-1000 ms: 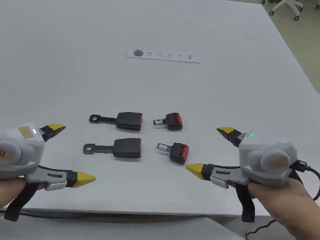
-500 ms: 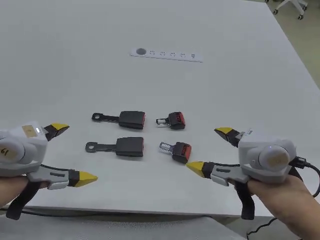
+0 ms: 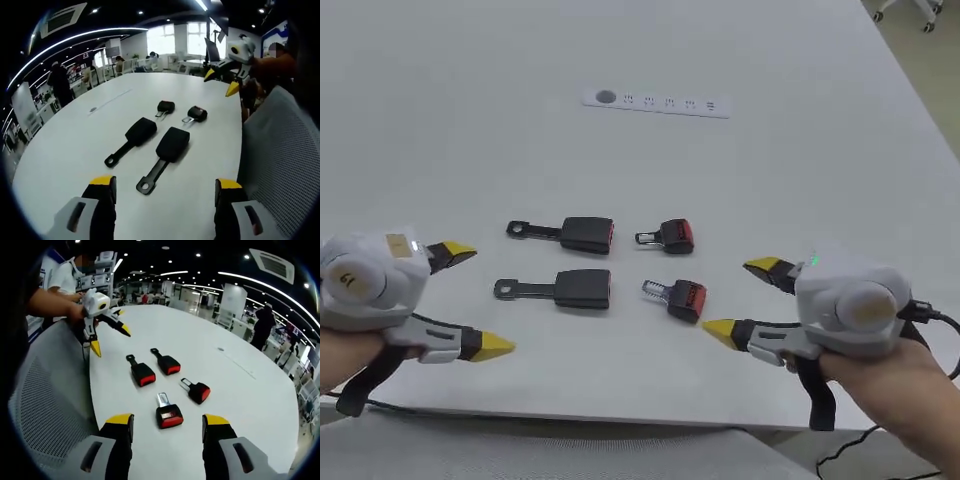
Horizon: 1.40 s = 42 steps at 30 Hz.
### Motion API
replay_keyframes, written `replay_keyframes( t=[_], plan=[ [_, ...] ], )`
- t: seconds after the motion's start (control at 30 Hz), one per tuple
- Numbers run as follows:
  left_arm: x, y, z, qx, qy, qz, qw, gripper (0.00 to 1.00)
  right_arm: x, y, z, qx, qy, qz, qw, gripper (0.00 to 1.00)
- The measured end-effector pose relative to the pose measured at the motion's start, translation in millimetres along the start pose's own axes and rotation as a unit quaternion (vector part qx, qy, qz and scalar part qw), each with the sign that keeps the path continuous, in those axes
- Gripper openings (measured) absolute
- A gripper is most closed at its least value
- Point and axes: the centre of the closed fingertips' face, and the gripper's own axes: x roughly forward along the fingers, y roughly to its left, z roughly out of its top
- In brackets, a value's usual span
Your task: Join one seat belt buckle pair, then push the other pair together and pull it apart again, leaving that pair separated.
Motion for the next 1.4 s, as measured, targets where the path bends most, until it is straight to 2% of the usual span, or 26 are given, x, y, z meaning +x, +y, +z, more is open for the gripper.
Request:
replay_keyframes(
  t=[0.07,0.2,0.3,0.37,0.43,0.5,0.53,0.6,0.67,0.73,0.8,0.93,1.0,1.23,1.4],
  plan=[
    [5.3,1.1,1.6,0.012,0.012,-0.011,0.9998,0.78,2.0,1.2,0.1,-0.007,0.003,0.008,0.9999,0.52],
    [18.0,-6.8,14.8,0.031,0.019,-0.029,0.9989,0.77,9.9,2.1,0.1,-0.017,0.007,0.018,0.9997,0.51],
    [28.2,-6.3,14.8,0.046,0.035,-0.034,0.9977,0.79,19.1,1.7,-1.4,-0.028,0.011,0.028,0.9991,0.50],
    [35.9,-10.6,17.9,0.052,0.044,-0.049,0.9965,0.77,24.5,-1.2,-3.3,-0.034,0.014,0.031,0.9989,0.50],
    [42.2,-7.4,18.0,0.062,0.048,-0.049,0.9957,0.76,28.6,-3.2,-5.6,-0.046,0.018,0.034,0.9982,0.49],
    [49.5,-8.0,22.0,0.064,0.053,-0.057,0.9949,0.74,30.4,-6.4,-1.1,-0.076,0.005,0.030,0.9967,0.50],
    [52.4,-8.7,23.5,0.062,0.053,-0.061,0.9948,0.73,32.6,-4.0,-2.7,-0.074,0.004,0.036,0.9966,0.48],
    [59.7,-11.2,26.6,0.058,0.055,-0.073,0.9941,0.73,39.2,-3.6,-9.3,-0.076,0.017,0.044,0.9960,0.46],
    [64.7,-16.4,29.1,0.067,0.063,-0.086,0.9921,0.71,45.0,-3.1,-14.8,-0.079,0.024,0.052,0.9952,0.42],
    [73.0,-21.5,27.5,0.078,0.074,-0.104,0.9888,0.67,48.8,1.9,-18.1,-0.074,0.032,0.069,0.9943,0.34],
    [80.7,-22.3,27.4,0.086,0.080,-0.109,0.9871,0.65,52.9,3.9,-18.9,-0.060,0.035,0.077,0.9946,0.32],
    [90.9,-19.0,26.7,0.089,0.090,-0.114,0.9854,0.63,58.2,0.4,-22.6,-0.074,0.044,0.078,0.9933,0.33],
    [97.4,-17.8,23.0,0.091,0.094,-0.118,0.9843,0.62,62.2,-1.5,-26.4,-0.077,0.050,0.079,0.9926,0.35],
    [103.7,-21.4,19.9,0.104,0.114,-0.130,0.9795,0.61,72.6,-5.3,-41.1,-0.087,0.081,0.089,0.9889,0.40],
    [111.3,-16.5,16.9,0.110,0.122,-0.128,0.9780,0.60,80.3,-3.8,-43.0,-0.083,0.091,0.103,0.9870,0.39]
  ],
)
